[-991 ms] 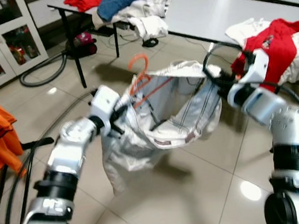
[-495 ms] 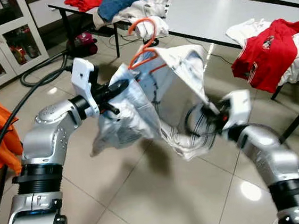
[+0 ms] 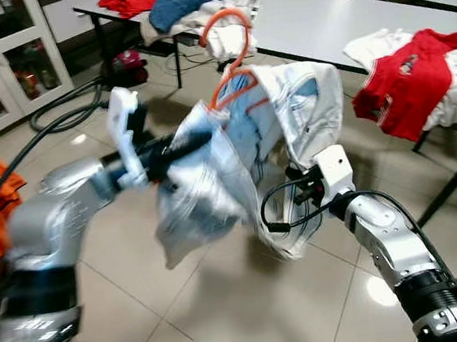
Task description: Hang hanger
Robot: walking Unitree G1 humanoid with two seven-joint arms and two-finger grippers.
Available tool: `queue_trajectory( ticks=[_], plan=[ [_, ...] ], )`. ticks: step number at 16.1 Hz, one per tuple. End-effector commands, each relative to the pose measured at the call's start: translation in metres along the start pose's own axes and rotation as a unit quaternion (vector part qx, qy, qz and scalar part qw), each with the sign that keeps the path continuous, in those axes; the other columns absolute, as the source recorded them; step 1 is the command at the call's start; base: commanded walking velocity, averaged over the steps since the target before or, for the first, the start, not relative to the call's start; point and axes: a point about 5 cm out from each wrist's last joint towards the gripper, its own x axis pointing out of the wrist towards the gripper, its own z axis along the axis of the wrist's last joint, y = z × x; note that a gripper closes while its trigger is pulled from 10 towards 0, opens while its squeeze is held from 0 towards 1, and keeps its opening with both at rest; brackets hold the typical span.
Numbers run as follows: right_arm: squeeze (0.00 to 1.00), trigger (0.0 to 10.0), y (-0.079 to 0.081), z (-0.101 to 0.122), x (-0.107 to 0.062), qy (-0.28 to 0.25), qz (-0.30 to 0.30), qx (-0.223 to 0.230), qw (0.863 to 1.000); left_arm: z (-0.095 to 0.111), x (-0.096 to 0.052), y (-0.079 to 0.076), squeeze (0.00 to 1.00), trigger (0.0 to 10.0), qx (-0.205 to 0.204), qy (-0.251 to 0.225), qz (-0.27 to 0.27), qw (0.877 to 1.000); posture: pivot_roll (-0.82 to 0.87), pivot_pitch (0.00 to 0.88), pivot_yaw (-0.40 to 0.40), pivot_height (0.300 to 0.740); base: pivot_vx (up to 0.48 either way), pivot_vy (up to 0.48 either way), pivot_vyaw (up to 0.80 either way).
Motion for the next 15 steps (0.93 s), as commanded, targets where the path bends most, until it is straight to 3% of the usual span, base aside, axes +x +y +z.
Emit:
queue_trajectory(
  ticks=[1,3,4,8,9,10,11,15],
  plan=[
    [0.0,0.0,-0.002,-0.007,-0.001,0.017,-0.004,-0.007,1.0,0.022,0.003,-0.014,0.0,10.0,0.032,-0.041,-0.056,0.997,-0.12,0.0,-0.067,0.74,0.0,0.0,0.0],
    [0.0,0.0,-0.009,-0.011,-0.005,0.018,0.0,-0.02,1.0,0.019,-0.006,-0.022,0.0,10.0,0.04,-0.011,-0.095,0.995,-0.12,0.0,-0.071,0.74,0.0,0.0,0.0],
    [0.0,0.0,-0.008,-0.013,-0.006,0.019,0.01,-0.025,0.999,0.022,-0.007,-0.023,0.0,10.0,0.032,-0.018,-0.105,0.994,-0.12,0.0,-0.069,0.74,0.0,0.0,0.0],
    [0.0,0.0,0.005,-0.018,-0.006,0.012,0.055,-0.034,0.998,0.025,0.0,-0.026,0.0,10.0,0.028,-0.025,-0.114,0.993,-0.12,0.0,-0.066,0.74,0.0,0.0,0.0],
    [0.0,1.3,0.008,-0.016,-0.006,0.001,0.068,-0.025,0.997,0.022,0.001,-0.025,0.0,10.0,0.028,-0.021,-0.109,0.993,-0.12,0.0,-0.064,0.74,0.0,0.0,0.0],
    [0.0,4.7,0.008,-0.015,-0.006,-0.003,0.07,-0.026,0.997,0.021,0.001,-0.026,0.0,10.0,0.027,-0.019,-0.111,0.993,-0.12,0.0,-0.064,0.74,0.0,0.0,0.0],
    [1.0,10.0,0.009,-0.013,-0.006,-0.013,0.083,-0.019,0.996,0.02,0.0,-0.025,0.0,10.0,0.024,-0.017,-0.111,0.993,-0.12,0.0,-0.066,0.74,0.0,0.0,0.0],
    [1.0,10.0,0.009,-0.01,-0.009,-0.028,0.096,-0.023,0.995,0.018,-0.001,-0.017,0.0,10.0,0.026,-0.013,-0.085,0.996,-0.12,0.0,-0.064,0.74,0.0,0.0,0.0]
  ],
)
